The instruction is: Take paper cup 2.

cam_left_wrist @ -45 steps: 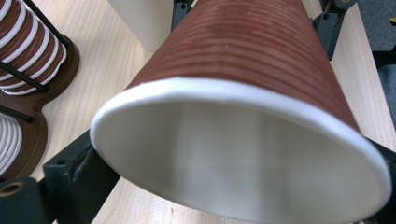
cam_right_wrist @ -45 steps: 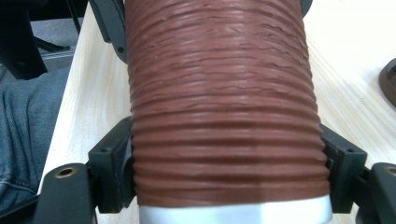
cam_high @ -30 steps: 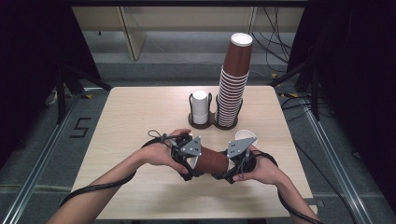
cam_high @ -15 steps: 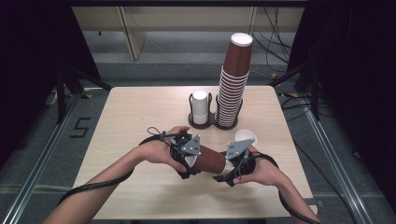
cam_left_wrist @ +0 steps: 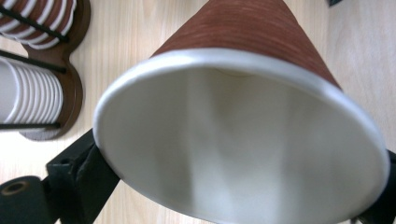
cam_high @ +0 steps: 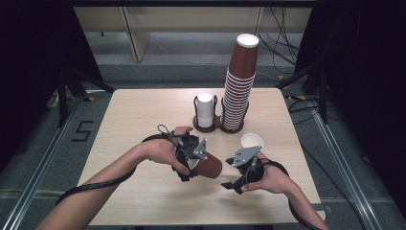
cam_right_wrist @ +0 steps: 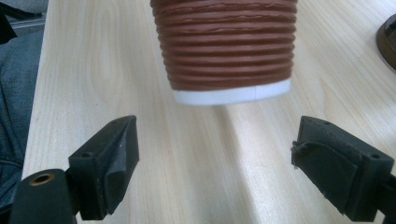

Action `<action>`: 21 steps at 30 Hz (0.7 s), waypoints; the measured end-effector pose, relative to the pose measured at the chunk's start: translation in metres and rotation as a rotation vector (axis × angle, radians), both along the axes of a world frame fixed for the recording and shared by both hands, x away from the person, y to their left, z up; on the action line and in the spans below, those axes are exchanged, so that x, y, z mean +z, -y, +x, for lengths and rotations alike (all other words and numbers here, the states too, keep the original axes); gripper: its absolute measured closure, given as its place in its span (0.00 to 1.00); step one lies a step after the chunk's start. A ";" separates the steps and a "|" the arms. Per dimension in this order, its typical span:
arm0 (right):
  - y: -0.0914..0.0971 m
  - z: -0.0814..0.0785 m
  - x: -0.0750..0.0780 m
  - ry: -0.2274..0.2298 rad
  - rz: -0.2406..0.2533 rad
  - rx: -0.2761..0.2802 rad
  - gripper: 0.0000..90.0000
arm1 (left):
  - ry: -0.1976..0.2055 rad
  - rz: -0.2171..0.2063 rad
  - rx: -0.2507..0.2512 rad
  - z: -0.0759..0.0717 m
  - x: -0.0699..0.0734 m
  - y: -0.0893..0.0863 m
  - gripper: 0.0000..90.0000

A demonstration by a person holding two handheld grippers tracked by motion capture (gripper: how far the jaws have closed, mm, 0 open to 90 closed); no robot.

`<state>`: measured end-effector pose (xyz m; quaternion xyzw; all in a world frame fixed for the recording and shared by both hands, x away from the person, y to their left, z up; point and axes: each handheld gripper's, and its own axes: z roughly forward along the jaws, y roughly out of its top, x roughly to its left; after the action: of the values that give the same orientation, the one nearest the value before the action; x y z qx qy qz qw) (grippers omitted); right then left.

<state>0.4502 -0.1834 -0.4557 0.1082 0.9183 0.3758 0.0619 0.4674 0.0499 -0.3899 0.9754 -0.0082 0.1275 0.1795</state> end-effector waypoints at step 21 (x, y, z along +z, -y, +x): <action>0.003 -0.007 0.002 0.057 0.048 -0.046 0.17 | -0.014 0.114 0.007 0.002 -0.002 0.005 0.07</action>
<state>0.4428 -0.1861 -0.4540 0.1197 0.9042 0.3991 0.0941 0.4696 0.0446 -0.3915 0.9849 -0.0110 0.1207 0.1234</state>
